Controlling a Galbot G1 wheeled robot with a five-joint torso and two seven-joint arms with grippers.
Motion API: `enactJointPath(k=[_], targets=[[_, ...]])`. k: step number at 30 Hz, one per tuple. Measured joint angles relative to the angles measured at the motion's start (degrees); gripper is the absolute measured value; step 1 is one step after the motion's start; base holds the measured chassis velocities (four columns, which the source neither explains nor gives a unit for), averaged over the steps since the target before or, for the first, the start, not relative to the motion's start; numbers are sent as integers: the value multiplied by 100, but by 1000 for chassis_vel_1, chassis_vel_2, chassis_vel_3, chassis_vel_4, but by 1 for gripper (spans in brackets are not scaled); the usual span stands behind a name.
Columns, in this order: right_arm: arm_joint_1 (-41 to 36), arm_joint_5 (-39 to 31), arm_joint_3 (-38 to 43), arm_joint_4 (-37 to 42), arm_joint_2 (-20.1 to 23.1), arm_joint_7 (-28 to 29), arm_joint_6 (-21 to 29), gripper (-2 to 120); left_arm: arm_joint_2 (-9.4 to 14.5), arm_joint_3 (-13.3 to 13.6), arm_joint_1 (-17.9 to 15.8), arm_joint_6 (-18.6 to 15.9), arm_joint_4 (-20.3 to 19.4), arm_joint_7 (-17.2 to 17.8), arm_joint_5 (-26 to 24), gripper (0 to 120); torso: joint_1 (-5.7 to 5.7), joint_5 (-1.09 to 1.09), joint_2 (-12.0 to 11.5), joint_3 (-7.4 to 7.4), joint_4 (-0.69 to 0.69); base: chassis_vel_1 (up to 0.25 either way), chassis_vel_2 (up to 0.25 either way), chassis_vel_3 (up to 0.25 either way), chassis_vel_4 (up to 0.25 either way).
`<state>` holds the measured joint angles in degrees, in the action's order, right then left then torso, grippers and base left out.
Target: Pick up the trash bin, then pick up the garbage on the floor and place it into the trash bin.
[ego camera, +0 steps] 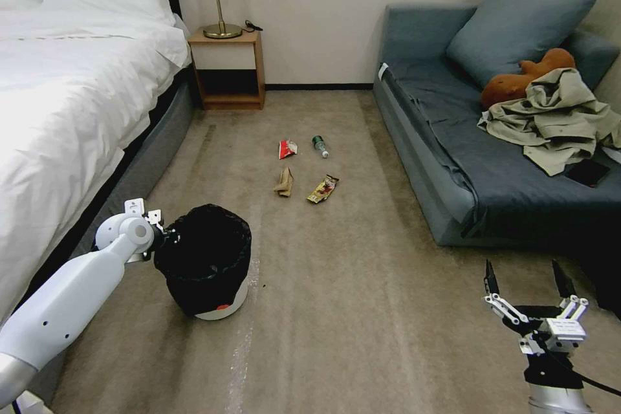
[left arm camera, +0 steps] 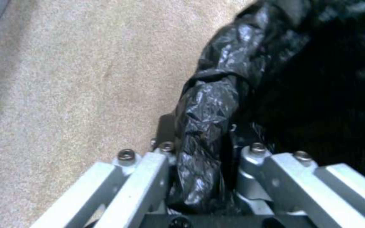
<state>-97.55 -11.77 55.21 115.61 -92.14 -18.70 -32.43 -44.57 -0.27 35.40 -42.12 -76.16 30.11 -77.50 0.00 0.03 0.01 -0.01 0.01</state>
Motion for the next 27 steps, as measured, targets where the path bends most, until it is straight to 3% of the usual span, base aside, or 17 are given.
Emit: enactJointPath(k=[3,5,6,11,12,14,18,19,20,21,23,26,27], targets=[[18,10,-11,-1,0,18,13,100,3,-97,105,-1,-63,-74,63,9,0,-1,0,0,1,0,0,0,0],[30,13,-22,-1,0,35,22,100,-38,-570,609,2,-472,-259,364,4,0,-3,0,0,-1,0,0,0,0],[30,13,-22,-1,0,35,22,100,-38,-570,609,2,-472,-259,364,4,0,-3,0,0,-1,0,0,0,0],[29,30,-75,53,0,52,22,100,-154,-1202,1294,169,-978,-511,729,2,0,-6,0,0,-2,0,0,0,0],[29,30,-75,53,0,52,22,100,-154,-1202,1294,169,-978,-511,729,2,0,-6,0,0,-2,0,0,0,0],[39,65,-122,138,0,81,50,100,-237,-1518,1663,301,-1241,-662,939,2,0,-7,-1,1,-3,0,0,0,0],[66,107,-138,191,1,93,77,100,-317,-1802,1977,418,-1474,-832,1144,2,0,-9,-1,2,-3,0,0,0,0],[82,118,-140,222,0,100,98,100,-404,-2017,2168,481,-1631,-924,1262,2,0,-5,-1,1,-3,0,0,0,0],[82,118,-140,222,0,100,98,100,-404,-2017,2168,481,-1631,-924,1262,2,0,-5,-1,1,-3,0,0,0,0],[99,123,-142,264,1,109,133,100,-570,-2310,2419,574,-1830,-1073,1468,2,0,-4,-1,1,-2,0,0,0,0],[115,124,-142,325,1,110,179,100,-727,-2586,2645,653,-2040,-1252,1718,2,0,-6,-1,1,-1,0,0,0,0],[125,120,-142,370,10,110,230,100,-812,-2760,2766,707,-2181,-1384,1887,2,0,-3,-1,1,-2,0,0,0,0],[163,108,-147,436,54,111,304,100,-931,-2985,2884,761,-2346,-1542,2075,2,0,-4,-1,1,-2,0,0,0,0]])
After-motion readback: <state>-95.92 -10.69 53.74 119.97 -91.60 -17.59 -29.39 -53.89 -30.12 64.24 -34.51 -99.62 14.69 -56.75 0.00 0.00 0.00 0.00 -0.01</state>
